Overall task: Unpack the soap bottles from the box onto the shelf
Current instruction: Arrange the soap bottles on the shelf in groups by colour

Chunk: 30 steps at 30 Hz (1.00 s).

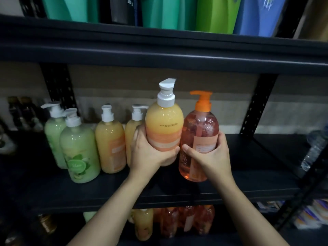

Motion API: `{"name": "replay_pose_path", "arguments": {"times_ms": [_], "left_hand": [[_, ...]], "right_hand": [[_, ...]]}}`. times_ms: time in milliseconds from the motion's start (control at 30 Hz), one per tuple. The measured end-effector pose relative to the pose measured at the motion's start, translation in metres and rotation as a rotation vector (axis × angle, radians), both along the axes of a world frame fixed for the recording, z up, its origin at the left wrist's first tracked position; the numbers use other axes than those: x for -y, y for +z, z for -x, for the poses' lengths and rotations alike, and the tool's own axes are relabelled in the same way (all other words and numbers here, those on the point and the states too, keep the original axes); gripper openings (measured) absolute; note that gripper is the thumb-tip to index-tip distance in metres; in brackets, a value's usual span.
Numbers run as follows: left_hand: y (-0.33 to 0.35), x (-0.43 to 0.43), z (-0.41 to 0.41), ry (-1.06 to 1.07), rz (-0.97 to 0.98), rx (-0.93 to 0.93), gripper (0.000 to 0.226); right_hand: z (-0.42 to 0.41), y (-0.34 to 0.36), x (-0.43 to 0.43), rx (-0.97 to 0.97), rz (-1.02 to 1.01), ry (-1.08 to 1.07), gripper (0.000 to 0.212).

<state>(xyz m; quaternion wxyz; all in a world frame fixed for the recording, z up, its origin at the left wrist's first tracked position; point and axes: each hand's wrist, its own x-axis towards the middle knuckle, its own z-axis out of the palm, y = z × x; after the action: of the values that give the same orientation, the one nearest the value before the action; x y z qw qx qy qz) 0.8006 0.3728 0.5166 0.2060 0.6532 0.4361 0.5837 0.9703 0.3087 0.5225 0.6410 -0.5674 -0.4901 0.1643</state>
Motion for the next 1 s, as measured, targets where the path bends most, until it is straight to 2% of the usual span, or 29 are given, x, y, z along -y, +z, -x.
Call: {"name": "replay_pose_path", "arguments": {"times_ms": [233, 767, 1000], "left_hand": [[-0.016, -0.014, -0.011, 0.046, 0.020, -0.034, 0.109], [-0.041, -0.025, -0.036, 0.215, -0.007, -0.109, 0.103], [-0.063, -0.032, -0.040, 0.233, 0.106, -0.103, 0.100]], "right_hand": [[-0.005, -0.006, -0.007, -0.059, 0.011, -0.026, 0.088], [-0.023, -0.014, -0.007, -0.066, 0.042, -0.045, 0.082], [-0.027, -0.014, -0.005, -0.037, 0.061, -0.049, 0.081]]}}
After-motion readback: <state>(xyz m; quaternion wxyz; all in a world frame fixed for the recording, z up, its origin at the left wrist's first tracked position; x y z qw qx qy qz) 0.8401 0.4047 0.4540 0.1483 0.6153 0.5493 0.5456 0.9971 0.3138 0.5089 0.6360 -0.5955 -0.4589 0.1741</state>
